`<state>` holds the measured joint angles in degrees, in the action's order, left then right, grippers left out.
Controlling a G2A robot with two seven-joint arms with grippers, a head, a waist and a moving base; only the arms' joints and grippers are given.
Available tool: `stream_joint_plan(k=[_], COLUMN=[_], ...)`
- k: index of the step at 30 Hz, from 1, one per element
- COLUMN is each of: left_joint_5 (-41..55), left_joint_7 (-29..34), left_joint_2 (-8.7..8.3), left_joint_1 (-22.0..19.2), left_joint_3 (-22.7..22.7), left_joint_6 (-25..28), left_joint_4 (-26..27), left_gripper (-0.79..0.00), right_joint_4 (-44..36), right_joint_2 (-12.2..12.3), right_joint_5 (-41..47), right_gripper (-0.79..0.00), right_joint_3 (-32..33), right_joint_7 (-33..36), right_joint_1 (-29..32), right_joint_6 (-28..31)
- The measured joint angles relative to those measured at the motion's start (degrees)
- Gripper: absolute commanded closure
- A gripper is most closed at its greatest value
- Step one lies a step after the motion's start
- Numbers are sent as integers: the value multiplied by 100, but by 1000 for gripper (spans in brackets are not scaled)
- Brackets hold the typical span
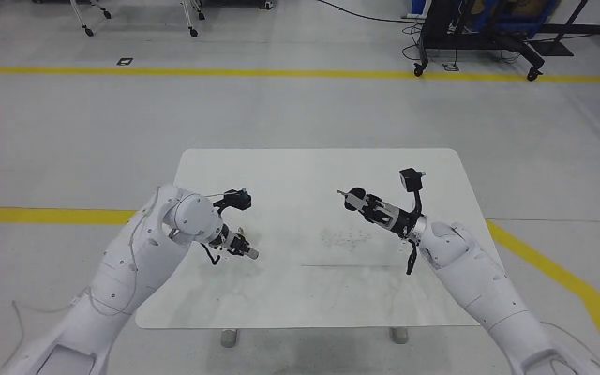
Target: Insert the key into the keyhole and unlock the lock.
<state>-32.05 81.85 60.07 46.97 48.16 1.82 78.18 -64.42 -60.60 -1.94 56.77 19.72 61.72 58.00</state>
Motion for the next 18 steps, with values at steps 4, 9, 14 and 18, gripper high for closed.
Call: stream_joint_plan(k=[4, 9, 14, 18], left_joint_5=[-56, -77, -105, -85], left_joint_7=[-174, -353, -393, -408], left_joint_2=[96, 203, 277, 315], left_joint_1=[-189, -399, -530, -601], left_joint_3=[-207, -374, -494, -525], left_joint_6=[42, 5, -2, -5], left_joint_4=[-405, -808, -996, -1109], left_gripper=[-613, -520, -499, -434], right_joint_4=[0, 0, 0, 0], right_joint_2=[0, 0, 0, 0], right_joint_5=[0, 0, 0, 0], right_gripper=[0, 0, 0, 0], right_joint_3=[0, 0, 0, 0], right_joint_7=[0, 0, 0, 0], right_joint_1=[0, 0, 0, 0], right_joint_6=[0, 0, 0, 0])
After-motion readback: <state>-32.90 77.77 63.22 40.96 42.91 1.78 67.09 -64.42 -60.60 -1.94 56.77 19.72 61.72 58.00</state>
